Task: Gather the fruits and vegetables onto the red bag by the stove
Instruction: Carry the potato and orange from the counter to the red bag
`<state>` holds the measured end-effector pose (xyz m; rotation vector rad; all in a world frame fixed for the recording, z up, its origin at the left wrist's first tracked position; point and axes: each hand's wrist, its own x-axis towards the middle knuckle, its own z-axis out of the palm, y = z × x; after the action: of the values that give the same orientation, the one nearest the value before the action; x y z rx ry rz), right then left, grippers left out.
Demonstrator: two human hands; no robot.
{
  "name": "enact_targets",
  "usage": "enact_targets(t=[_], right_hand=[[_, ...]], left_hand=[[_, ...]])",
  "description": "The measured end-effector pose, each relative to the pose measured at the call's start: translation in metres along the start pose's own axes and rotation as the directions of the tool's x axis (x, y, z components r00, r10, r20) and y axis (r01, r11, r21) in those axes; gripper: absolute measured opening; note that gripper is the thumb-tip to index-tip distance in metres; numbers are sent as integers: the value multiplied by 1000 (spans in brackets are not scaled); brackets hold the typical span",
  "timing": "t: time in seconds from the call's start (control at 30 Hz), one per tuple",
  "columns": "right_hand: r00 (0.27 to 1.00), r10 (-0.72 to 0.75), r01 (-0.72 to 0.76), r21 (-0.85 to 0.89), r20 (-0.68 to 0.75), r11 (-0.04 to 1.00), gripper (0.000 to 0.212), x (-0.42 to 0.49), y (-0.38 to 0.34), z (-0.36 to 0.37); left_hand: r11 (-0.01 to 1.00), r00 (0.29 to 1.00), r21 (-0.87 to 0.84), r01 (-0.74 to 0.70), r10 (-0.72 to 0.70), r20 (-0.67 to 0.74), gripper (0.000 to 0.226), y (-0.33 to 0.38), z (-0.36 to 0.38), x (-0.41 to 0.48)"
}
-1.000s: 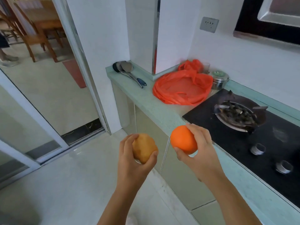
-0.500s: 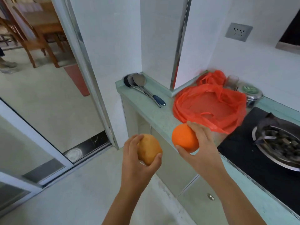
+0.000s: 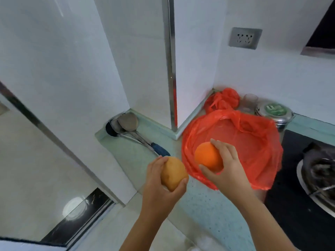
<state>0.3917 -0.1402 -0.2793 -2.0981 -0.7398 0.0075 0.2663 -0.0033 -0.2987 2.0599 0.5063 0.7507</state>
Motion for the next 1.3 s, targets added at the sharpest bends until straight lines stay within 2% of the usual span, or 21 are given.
enact_targets(t=[0.2, 0.37, 0.73, 1.03, 1.3], right_hand=[[991, 106, -110, -45, -75, 993, 75, 56, 38, -7], [957, 260, -268, -50, -128, 962, 75, 69, 70, -11], [839, 474, -526, -176, -267, 832, 75, 118, 119, -30], [753, 612, -657, -233, -242, 717, 75, 157, 165, -17], [709, 657, -705, -236, -257, 669, 75, 177, 194, -11]], left_hand=[[994, 996, -106, -35, 44, 84, 59, -11, 38, 78], [993, 972, -114, -42, 67, 225, 62, -26, 76, 108], [963, 823, -181, -199, 264, 502, 64, -42, 175, 205], [971, 724, -135, -199, 239, 647, 72, -67, 253, 251], [977, 682, -132, -166, 210, 701, 77, -83, 290, 259]])
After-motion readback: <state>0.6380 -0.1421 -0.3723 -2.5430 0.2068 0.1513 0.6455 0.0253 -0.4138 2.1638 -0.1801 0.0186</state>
